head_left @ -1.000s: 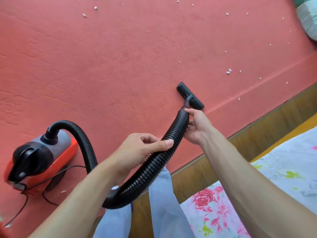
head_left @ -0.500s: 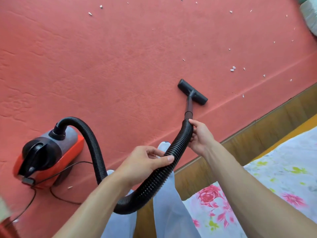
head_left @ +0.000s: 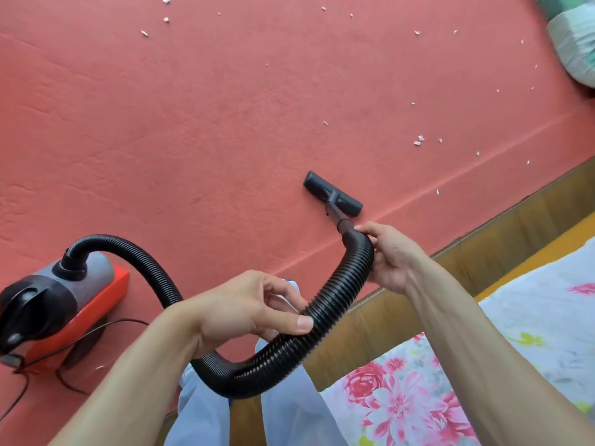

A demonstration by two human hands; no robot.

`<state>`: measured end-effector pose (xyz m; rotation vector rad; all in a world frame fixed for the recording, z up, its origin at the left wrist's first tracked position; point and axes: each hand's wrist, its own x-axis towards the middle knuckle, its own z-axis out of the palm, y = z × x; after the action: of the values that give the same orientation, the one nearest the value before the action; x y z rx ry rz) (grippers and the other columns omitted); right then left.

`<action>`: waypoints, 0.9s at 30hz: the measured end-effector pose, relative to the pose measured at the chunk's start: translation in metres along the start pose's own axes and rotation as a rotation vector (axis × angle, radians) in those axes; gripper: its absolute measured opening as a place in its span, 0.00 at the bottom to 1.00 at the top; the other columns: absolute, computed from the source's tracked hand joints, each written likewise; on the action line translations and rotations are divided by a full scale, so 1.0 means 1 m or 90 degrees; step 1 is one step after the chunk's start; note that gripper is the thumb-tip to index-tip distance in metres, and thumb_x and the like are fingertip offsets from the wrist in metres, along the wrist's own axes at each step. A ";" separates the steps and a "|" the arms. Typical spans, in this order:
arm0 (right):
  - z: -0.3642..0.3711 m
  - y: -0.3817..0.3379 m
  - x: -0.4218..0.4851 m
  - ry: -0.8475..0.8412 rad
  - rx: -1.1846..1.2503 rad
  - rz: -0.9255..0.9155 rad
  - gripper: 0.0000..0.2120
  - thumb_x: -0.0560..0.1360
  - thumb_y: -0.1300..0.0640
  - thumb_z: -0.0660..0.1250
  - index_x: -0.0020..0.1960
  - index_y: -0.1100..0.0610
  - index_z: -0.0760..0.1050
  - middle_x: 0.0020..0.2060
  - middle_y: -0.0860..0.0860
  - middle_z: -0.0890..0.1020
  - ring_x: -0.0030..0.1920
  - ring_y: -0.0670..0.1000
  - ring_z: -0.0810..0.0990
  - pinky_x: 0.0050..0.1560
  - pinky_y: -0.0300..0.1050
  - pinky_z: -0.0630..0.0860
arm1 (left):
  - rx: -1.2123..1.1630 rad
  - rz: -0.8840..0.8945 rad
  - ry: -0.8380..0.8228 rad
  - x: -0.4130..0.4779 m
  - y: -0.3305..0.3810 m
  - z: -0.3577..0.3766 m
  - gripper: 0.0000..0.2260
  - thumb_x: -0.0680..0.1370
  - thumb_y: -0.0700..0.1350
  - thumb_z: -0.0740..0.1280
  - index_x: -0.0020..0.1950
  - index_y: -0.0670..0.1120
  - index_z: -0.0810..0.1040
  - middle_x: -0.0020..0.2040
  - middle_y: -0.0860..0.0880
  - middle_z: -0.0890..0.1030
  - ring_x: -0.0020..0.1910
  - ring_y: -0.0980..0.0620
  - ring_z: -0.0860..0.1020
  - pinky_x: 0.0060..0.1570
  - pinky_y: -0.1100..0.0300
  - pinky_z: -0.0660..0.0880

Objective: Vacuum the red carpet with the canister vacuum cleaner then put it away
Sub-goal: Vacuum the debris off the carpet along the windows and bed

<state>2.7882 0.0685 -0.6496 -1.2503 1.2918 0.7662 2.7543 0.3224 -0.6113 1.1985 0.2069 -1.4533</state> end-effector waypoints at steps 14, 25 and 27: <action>0.001 -0.072 0.018 0.126 -0.091 -0.150 0.10 0.70 0.53 0.71 0.45 0.60 0.79 0.30 0.53 0.78 0.29 0.52 0.75 0.33 0.43 0.75 | 0.051 0.084 0.165 0.036 0.052 0.028 0.14 0.65 0.53 0.82 0.44 0.49 0.83 0.40 0.49 0.85 0.39 0.51 0.83 0.46 0.55 0.78; 0.034 -0.107 0.042 0.053 -0.102 -0.134 0.08 0.71 0.55 0.70 0.43 0.59 0.76 0.27 0.53 0.73 0.25 0.50 0.67 0.30 0.40 0.70 | -0.035 0.056 0.155 0.036 0.082 -0.018 0.17 0.69 0.47 0.80 0.48 0.35 0.82 0.43 0.39 0.87 0.40 0.45 0.86 0.47 0.51 0.80; 0.050 -0.118 0.062 0.079 -0.127 -0.141 0.08 0.71 0.54 0.70 0.43 0.59 0.75 0.29 0.53 0.74 0.26 0.50 0.68 0.32 0.41 0.70 | -0.061 0.043 0.206 0.049 0.084 -0.019 0.17 0.70 0.48 0.79 0.48 0.36 0.82 0.41 0.42 0.87 0.37 0.49 0.84 0.47 0.52 0.81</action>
<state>2.9243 0.0760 -0.6889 -1.5945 1.1714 0.6786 2.8439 0.2789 -0.6154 1.3442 0.4480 -1.1721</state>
